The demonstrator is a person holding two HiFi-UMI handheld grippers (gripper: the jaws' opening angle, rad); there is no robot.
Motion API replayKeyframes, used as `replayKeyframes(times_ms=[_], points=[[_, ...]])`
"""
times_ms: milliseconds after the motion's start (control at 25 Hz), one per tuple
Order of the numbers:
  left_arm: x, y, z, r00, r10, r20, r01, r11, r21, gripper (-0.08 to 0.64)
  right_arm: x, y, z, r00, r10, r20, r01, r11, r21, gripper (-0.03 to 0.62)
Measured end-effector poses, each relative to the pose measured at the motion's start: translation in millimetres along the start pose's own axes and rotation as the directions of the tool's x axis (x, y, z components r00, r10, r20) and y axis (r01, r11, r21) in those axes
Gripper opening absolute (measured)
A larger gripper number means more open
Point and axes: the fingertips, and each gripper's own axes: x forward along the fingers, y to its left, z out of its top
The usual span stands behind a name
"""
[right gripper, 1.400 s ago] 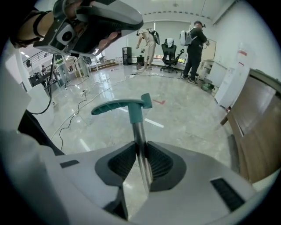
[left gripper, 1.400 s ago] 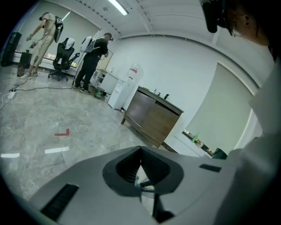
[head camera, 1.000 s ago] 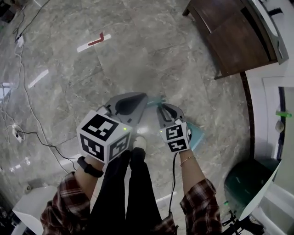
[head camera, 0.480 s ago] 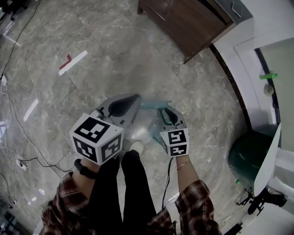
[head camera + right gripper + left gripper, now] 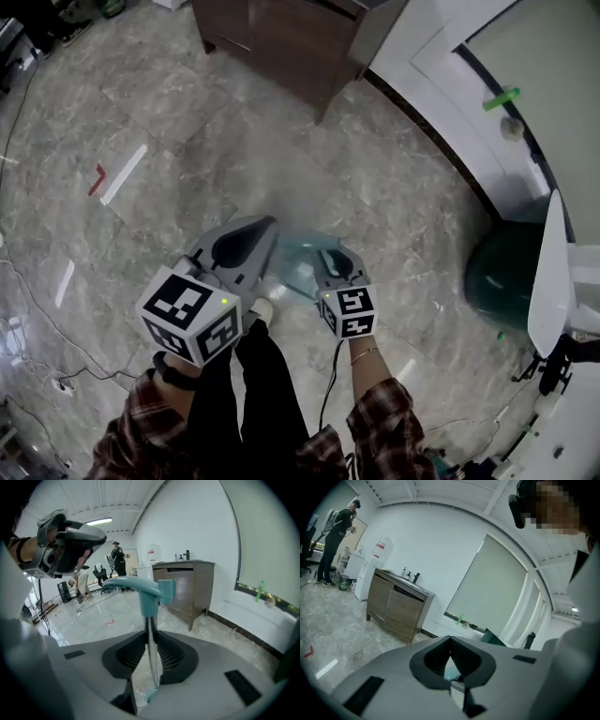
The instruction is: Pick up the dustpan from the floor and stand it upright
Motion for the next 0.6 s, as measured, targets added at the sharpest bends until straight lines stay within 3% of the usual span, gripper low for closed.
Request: replayKeyframes(times_ms=[240, 600], points=[[26, -30, -16, 0.997, -0.067, -0.042, 0.068, 0.997, 0.025, 0.009, -13, -4, -10, 0.999, -0.024, 0.035, 0.022, 0.999, 0.044, 0.084], [36, -45, -20, 0.990, -0.118, -0.076, 0.122, 0.992, 0.041, 0.009, -17, -13, -14, 0.996, -0.071, 0.059, 0.058, 0.977, 0.207, 0.086]])
